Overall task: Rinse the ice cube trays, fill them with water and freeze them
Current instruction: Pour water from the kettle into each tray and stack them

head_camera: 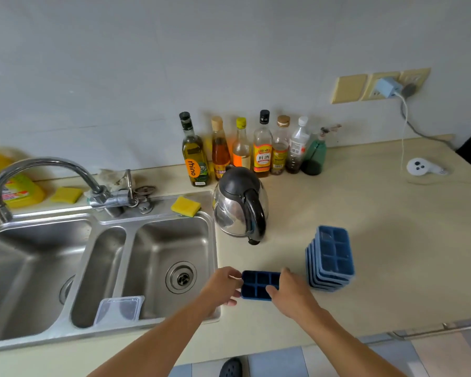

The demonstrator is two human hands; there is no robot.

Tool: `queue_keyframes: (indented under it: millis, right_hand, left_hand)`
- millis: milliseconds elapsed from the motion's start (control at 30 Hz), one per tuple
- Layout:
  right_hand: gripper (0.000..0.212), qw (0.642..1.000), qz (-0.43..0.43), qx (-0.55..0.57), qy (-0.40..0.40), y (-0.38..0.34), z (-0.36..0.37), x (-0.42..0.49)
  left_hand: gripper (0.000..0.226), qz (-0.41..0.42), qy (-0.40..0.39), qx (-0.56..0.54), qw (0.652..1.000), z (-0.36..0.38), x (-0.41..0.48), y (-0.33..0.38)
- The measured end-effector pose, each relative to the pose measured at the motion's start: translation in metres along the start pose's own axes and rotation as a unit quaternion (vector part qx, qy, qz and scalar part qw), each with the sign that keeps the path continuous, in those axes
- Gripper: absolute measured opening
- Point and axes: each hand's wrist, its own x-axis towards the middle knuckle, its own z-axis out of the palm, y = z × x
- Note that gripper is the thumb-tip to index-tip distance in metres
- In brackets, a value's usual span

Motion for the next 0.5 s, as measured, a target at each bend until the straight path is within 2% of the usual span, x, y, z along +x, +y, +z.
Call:
queue_keyframes:
  millis: [133,267,400,500]
  right_hand:
    - [0.03,0.997,-0.065,0.03,-0.001,-0.037,0.008,0.003]
    - [0.029,0.988,-0.134,0.074,-0.007,-0.084,0.027,0.004]
    - [0.027,0.983,-0.143,0.109,-0.024,-0.122,0.051,0.014]
    - [0.024,0.983,-0.122,0.133,-0.028,-0.152,0.074,0.032]
  left_hand:
    - [0.014,-0.002,0.086,-0.05,0.995,-0.036,-0.012,-0.017]
    - [0.015,-0.003,0.149,-0.071,0.986,-0.079,-0.019,-0.044]
    - [0.016,-0.01,0.163,-0.084,0.983,-0.127,0.0,-0.062]
    - [0.021,-0.029,0.137,-0.052,0.989,-0.165,0.032,-0.077]
